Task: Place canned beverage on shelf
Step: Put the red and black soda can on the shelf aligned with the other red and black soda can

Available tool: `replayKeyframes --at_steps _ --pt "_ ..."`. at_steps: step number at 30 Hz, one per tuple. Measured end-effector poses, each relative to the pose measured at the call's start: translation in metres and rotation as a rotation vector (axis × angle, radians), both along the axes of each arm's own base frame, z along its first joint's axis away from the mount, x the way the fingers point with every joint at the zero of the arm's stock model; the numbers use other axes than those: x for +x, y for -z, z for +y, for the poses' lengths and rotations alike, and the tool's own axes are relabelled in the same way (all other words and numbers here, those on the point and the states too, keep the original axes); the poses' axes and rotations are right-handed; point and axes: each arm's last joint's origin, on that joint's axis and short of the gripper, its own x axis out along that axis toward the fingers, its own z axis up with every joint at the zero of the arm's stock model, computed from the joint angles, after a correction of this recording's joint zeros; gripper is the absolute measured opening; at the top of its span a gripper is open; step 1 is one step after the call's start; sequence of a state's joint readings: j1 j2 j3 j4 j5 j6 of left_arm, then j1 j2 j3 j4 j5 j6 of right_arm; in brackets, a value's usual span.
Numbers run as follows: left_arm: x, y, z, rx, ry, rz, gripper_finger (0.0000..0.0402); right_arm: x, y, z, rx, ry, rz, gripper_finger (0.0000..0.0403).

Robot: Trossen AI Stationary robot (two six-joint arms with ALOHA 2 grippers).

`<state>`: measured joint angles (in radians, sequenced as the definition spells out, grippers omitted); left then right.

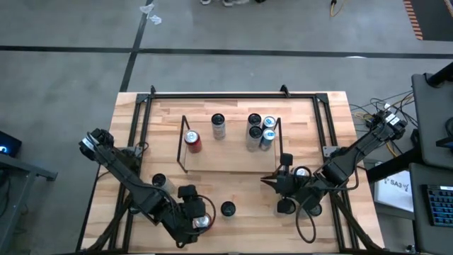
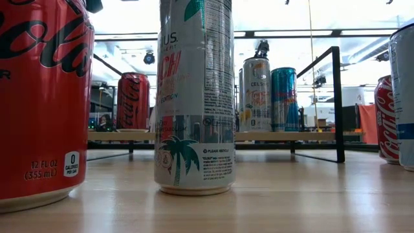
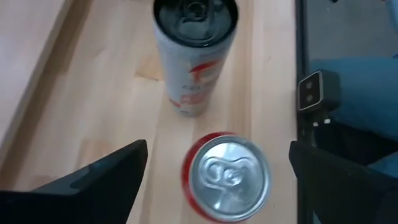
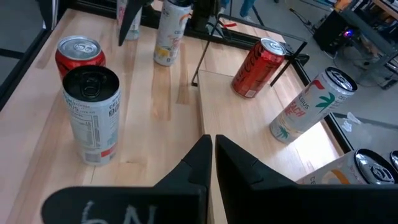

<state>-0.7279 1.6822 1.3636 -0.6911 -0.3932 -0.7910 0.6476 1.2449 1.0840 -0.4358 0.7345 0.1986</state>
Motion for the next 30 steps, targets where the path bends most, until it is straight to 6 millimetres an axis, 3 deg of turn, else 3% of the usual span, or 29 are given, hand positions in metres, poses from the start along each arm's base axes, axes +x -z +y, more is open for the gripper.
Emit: replayKeyframes --at_steps 7,18,30 --pt "-0.001 0.000 -0.007 -0.040 0.002 -0.026 0.0382 0.000 0.000 0.000 -0.007 -0.004 0.001 0.0013" --pt "0.003 0.023 -0.023 0.025 0.002 0.008 0.0382 0.000 0.000 0.000 -0.011 -0.008 -0.001 0.0013" --pt "0.002 0.037 -0.022 0.092 -0.043 0.039 0.0382 0.000 0.000 0.000 -0.009 -0.008 -0.002 0.0013"
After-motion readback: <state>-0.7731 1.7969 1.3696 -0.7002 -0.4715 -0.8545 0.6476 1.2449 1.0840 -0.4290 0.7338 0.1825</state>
